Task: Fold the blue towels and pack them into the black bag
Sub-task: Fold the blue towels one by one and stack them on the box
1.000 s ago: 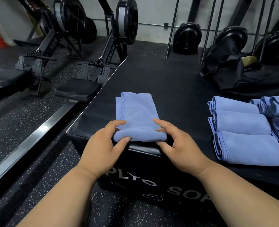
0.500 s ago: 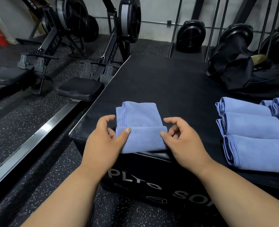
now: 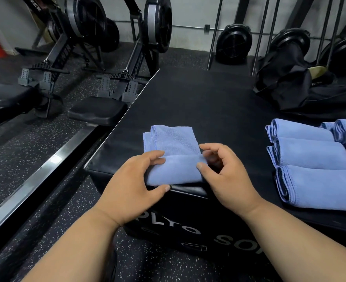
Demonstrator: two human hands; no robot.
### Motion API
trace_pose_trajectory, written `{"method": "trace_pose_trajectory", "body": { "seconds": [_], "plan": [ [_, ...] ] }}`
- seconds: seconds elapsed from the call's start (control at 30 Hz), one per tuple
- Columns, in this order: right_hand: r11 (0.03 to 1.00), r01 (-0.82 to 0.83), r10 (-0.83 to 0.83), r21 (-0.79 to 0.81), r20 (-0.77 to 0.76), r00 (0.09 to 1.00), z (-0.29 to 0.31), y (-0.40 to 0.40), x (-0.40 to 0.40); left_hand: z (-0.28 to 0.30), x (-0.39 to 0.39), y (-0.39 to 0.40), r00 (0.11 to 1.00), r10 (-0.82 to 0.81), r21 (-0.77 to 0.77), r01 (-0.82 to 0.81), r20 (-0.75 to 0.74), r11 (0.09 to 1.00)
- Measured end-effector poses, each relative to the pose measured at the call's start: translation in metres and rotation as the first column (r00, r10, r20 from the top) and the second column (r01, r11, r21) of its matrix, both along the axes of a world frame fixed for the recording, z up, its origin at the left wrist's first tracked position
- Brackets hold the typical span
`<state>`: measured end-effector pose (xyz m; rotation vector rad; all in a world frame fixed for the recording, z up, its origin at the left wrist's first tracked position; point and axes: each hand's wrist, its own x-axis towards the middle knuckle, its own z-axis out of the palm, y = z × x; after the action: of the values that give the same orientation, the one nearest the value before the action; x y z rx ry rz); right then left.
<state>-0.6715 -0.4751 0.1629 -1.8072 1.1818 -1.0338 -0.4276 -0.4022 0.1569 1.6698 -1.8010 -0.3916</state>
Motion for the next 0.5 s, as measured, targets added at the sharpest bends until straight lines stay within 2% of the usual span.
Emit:
{"method": "trace_pose_trajectory", "body": {
  "seconds": [0.07, 0.13, 0.2, 0.3, 0.43, 0.5],
  "plan": [
    [0.994, -0.112, 0.111, -0.007, -0.083, 0.99, 0.001, 0.0, -0.003, -0.001, 0.003, -0.002, 1.0, -0.015, 0.007, 0.015, 0.024, 1.0],
    [0.979, -0.201, 0.202, 0.028, -0.252, 0.946, 0.002, 0.0, -0.006, -0.002, 0.005, -0.004, 1.0, 0.001, 0.0, -0.001, 0.009, 1.0],
    [0.976, -0.216, 0.21, 0.023, -0.351, 0.913, 0.001, -0.003, -0.005, -0.002, 0.005, -0.006, 0.999, 0.029, -0.001, -0.029, -0.037, 1.0],
    [0.986, -0.166, 0.16, 0.002, -0.277, 0.947, -0.001, -0.007, -0.001, 0.0, 0.005, -0.008, 0.982, 0.054, 0.04, -0.048, -0.181, 0.998],
    [0.982, -0.15, 0.15, 0.113, 0.016, 0.989, 0.008, -0.006, -0.004, 0.008, 0.011, -0.007, 0.917, 0.087, 0.089, -0.057, -0.39, 0.994],
    [0.977, -0.13, 0.114, 0.167, 0.104, 0.988, 0.012, -0.005, -0.005, 0.01, 0.013, -0.005, 0.887, 0.083, 0.108, -0.038, -0.454, 0.993]
  ]
}}
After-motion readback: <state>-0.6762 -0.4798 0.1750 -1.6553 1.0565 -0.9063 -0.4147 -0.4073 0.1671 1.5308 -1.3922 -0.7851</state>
